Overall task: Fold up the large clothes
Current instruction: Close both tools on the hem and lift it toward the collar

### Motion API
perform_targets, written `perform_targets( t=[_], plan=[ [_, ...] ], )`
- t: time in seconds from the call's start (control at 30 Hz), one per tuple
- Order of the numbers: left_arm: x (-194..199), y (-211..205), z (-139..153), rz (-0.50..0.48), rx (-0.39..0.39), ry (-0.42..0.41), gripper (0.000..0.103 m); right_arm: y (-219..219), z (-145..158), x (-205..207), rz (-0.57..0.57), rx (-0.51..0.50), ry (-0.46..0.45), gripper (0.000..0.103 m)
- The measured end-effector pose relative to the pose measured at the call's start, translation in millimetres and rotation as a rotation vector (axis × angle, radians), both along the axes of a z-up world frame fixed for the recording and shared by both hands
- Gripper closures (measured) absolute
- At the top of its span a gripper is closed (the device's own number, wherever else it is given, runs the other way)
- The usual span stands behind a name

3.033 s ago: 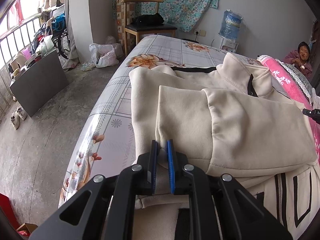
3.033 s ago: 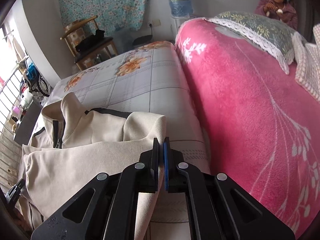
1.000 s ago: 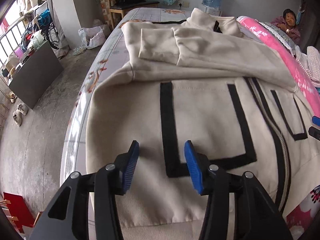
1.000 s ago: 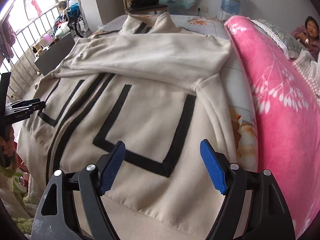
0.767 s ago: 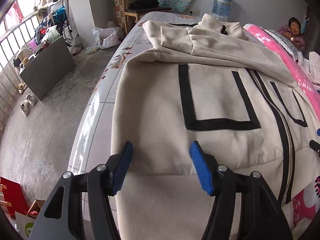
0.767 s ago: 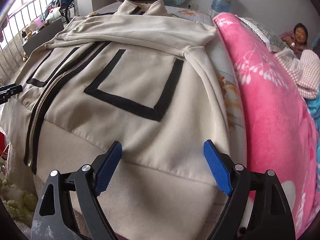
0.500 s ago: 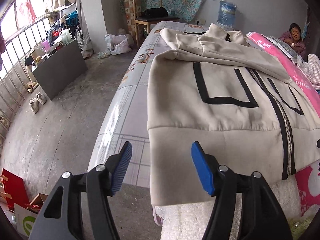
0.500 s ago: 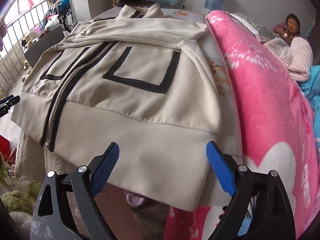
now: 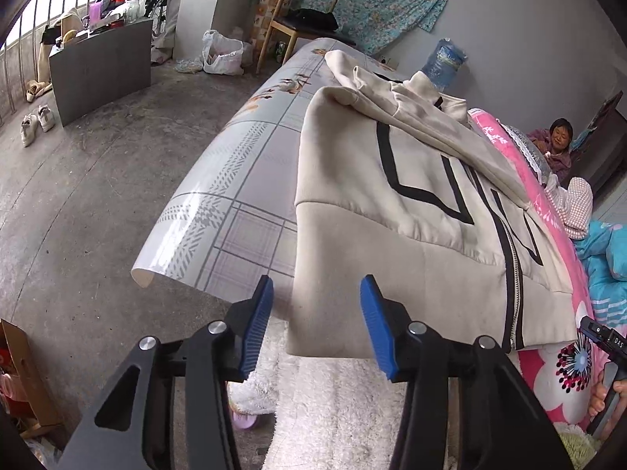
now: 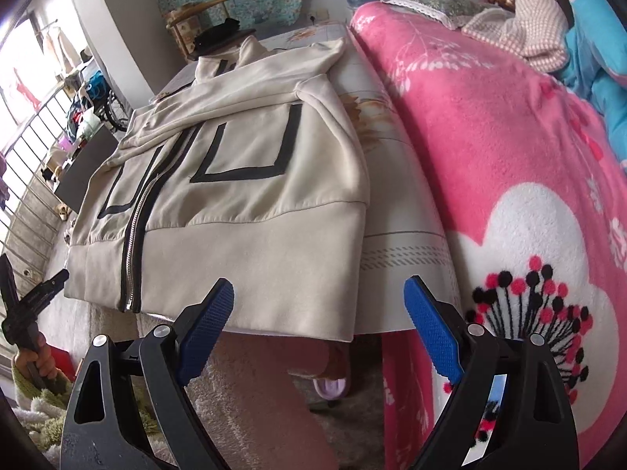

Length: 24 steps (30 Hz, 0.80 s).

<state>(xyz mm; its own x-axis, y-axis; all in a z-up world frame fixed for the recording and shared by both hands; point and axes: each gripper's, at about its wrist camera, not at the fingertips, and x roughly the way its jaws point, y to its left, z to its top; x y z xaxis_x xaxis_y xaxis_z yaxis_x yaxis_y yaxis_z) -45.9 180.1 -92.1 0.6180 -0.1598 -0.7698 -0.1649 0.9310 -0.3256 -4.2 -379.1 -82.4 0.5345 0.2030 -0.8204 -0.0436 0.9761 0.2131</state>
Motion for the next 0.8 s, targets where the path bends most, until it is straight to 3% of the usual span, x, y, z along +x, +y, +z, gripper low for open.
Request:
perform_targets(
  t=[0.13, 0.43, 0.57, 0.67, 0.8],
  plan=[
    [6.2, -3.3, -3.6, -0.006, -0.006, 0.005, 0.058, -9.3, -8.8, 1.4, -0.021, 0.073, 0.024, 0.020],
    [15.7, -3.2, -6.5, -0.035, -0.002, 0.014, 0.059, -4.1, -10.8, 10.4, 0.007, 0.061, 0.042, 0.026],
    [10.6, -2.6, -6.0, -0.069, -0.078, 0.022, 0.060, -1.6, -14.1, 8.6, 0.031, 0.126, 0.080, 0.035],
    [8.3, -4.9, -6.6, -0.073, -0.065, 0.028, 0.064, 1.0, -13.9, 6.8, 0.030, 0.119, 0.088, 0.039],
    [7.0, -5.0, -4.3, -0.076, -0.067, 0.032, 0.079, 0.0, -11.2, 6.4, 0.021, 0.100, 0.102, 0.052]
  ],
)
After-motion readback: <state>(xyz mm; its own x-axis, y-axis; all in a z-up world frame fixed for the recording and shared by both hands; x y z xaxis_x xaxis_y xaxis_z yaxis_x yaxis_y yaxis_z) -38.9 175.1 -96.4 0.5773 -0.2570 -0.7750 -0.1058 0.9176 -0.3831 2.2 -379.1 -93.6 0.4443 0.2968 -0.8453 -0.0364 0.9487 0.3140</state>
